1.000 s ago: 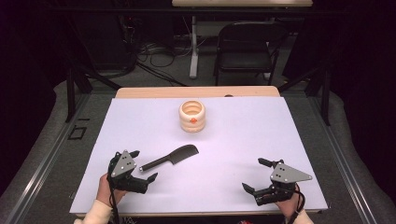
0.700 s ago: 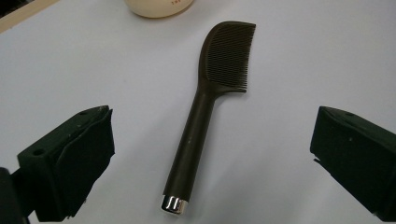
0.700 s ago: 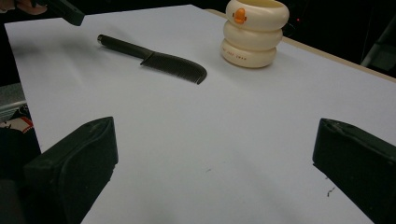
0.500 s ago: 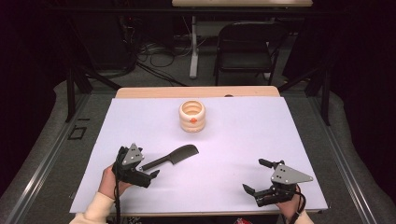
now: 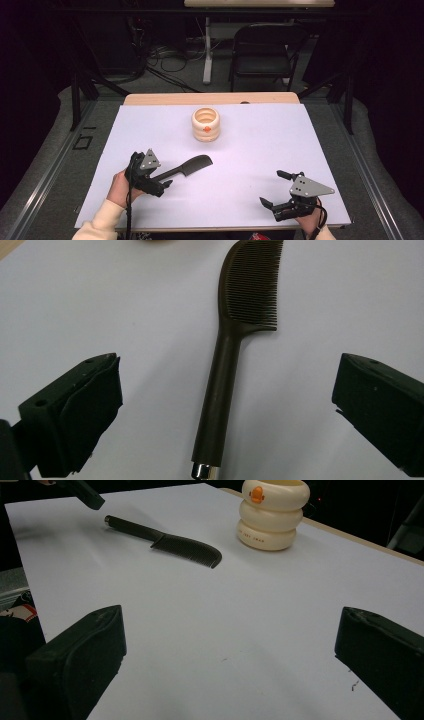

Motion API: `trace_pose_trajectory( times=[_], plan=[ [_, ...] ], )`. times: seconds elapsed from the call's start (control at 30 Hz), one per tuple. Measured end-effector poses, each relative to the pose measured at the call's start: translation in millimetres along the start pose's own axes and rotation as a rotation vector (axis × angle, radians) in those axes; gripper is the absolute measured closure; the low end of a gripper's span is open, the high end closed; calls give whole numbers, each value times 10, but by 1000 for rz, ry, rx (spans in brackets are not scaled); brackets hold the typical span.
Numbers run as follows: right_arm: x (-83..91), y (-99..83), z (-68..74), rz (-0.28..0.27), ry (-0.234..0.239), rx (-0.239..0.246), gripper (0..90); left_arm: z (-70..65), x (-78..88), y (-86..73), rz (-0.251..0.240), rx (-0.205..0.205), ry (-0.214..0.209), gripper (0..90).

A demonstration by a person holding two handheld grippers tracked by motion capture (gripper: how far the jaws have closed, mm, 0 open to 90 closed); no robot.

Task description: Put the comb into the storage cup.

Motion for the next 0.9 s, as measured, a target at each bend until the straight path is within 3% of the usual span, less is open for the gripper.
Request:
trace_pose_trajectory(
  times=[0.23, 0.53, 0.9],
  plan=[
    [2, -6, 3, 4, -1, -3, 0, 62, -52, -11, 53, -34, -5, 0],
    [-11, -6, 9, 4, 4, 0, 0, 87, -119, 10, 97, -48, -20, 0],
    [-26, -13, 21, 9, 13, 0, 0, 117, -249, 3, 211, -101, -33, 2]
  ],
)
Point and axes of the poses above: each handheld gripper's, and its own axes: x roughly backward along the jaws, y roughly out of its top, z roughly to its left, the point moved 10 cm from there along -x, roughly forward along the jaws, and after that the axes turned 12 degrees about -z, right-handed, at the moved point
